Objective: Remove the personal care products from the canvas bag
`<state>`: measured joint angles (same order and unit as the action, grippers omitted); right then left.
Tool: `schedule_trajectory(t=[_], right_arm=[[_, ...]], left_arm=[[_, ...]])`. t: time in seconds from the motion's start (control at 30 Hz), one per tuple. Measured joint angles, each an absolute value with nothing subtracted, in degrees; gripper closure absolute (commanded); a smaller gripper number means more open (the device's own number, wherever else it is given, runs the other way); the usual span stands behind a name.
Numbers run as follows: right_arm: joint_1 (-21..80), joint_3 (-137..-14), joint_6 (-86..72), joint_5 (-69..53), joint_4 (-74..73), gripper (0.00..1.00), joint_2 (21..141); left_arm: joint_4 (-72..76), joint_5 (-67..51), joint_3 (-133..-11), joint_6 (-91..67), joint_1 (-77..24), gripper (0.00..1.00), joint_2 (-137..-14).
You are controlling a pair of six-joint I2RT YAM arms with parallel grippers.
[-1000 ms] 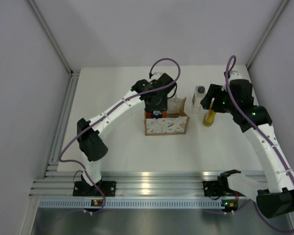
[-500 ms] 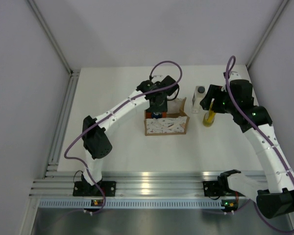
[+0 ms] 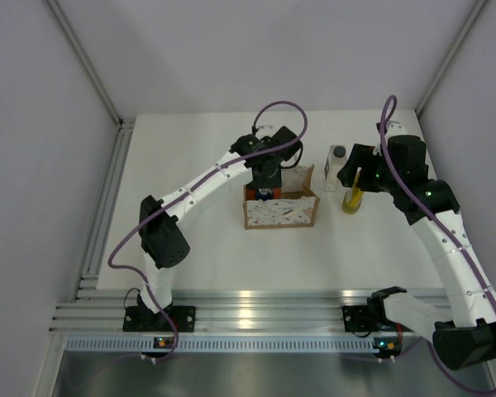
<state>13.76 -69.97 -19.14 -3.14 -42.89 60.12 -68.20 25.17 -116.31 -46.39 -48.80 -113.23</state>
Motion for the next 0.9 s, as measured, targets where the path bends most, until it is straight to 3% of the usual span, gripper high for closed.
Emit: schedule_trajectory(t=[0.3,0.5,0.63,0.9], right_arm=[[13.76,-69.73,-19.09,-3.16,-43.03,0.32,60.03],[13.76,-69.73,-19.11,-3.18,-43.03,0.32,60.01],[13.76,-69.73,-19.11,-3.20,-43.03,0.32,60.01],[13.76,-69.71,-19.18,-3.55,-43.03,0.32,60.01]], left_arm=[[-68.23,25.43,-116.38,-46.39,-48.80,0.61,-114.85],[-68.14,25.76,-116.68,-46.52,-48.80,0.81,-114.89],[-68.14,25.89,-116.68,-46.59,-48.80,1.00,-114.89],[-68.18,25.85,-116.81,-46.30,-48.80,1.00,-114.89]])
